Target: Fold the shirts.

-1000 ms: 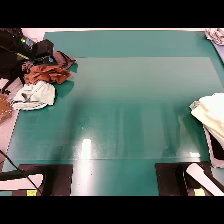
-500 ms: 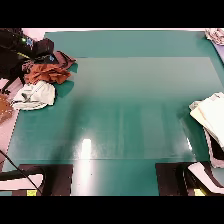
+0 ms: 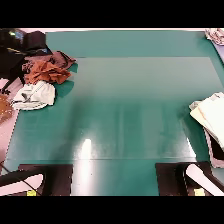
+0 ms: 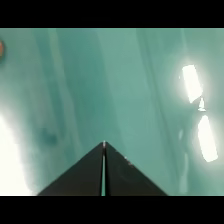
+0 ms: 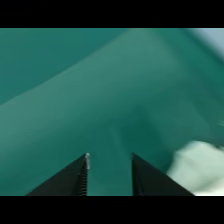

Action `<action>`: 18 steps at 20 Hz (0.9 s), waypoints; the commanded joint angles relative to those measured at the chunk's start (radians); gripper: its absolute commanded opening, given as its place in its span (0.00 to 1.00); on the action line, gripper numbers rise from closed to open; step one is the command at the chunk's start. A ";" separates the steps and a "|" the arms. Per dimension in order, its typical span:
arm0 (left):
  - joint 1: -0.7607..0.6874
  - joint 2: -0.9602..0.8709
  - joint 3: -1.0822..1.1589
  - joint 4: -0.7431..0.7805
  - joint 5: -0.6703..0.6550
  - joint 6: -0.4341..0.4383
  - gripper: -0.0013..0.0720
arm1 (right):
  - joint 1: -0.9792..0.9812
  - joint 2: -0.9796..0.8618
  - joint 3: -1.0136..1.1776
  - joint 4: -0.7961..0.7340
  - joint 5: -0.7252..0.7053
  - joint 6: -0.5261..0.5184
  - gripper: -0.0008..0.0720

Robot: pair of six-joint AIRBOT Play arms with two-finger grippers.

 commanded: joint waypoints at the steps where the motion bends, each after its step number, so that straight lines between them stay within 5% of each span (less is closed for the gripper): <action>1: 0.000 0.233 -0.205 0.077 0.150 0.017 0.05 | 0.350 0.003 -0.080 0.172 -0.045 -0.225 0.41; 3: 0.000 0.485 -0.528 0.149 0.343 -0.008 0.05 | 0.530 0.093 -0.256 0.173 -0.163 -0.272 0.22; 6: 0.000 0.882 -1.046 0.188 0.590 -0.051 0.05 | 0.749 0.270 -0.614 0.173 -0.438 -0.283 0.05; 10: 0.000 1.181 -1.382 0.186 0.585 -0.179 0.05 | 0.932 0.452 -0.984 0.172 -0.673 -0.281 0.05; 13: 0.000 1.210 -1.407 0.176 0.478 -0.185 0.05 | 0.959 0.549 -1.109 0.173 -0.677 -0.224 0.05; 18: 0.000 1.210 -1.407 0.176 0.531 -0.185 0.05 | 0.929 0.717 -1.221 0.174 -0.677 -0.199 0.05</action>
